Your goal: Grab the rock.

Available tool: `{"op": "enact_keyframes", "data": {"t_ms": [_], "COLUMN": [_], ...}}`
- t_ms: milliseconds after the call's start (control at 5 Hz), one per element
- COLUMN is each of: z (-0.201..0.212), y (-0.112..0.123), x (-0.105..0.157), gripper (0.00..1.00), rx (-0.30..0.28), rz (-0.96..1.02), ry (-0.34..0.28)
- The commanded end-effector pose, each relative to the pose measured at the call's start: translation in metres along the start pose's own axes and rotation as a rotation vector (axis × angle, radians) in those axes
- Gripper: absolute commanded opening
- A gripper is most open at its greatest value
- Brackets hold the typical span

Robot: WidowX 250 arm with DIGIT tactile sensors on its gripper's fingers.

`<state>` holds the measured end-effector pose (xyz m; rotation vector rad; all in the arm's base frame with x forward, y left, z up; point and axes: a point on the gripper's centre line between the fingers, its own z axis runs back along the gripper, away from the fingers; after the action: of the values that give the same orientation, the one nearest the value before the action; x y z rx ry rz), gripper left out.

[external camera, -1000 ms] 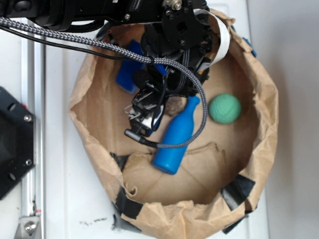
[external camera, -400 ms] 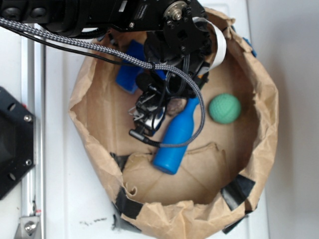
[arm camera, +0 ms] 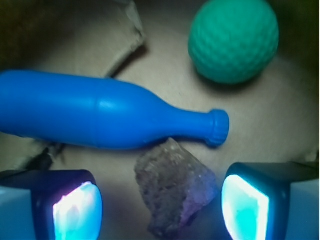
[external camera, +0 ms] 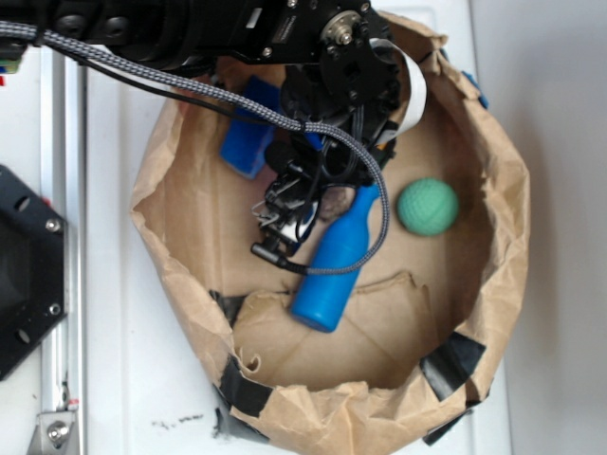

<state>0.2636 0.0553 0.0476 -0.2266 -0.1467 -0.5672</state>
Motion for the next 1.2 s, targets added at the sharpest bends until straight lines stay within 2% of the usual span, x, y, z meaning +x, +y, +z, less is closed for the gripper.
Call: {"op": "enact_keyframes", "data": {"t_ms": [0, 400, 600, 800, 1000], "z": [-0.003, -0.013, -0.015, -0.014, -0.014], "y": [0.006, 0.006, 0.007, 0.007, 0.008], "x": [0.013, 0.015, 0.015, 0.014, 0.014], "gripper": [1.0, 1.0, 0.69, 0.0, 0.0], "rx": [0.048, 0.055, 0.061, 0.059, 0.059], "rz": [-0.007, 0.0, 0.01, 0.018, 0.024], "ry": [0.016, 0.053, 0.057, 0.055, 0.059]}}
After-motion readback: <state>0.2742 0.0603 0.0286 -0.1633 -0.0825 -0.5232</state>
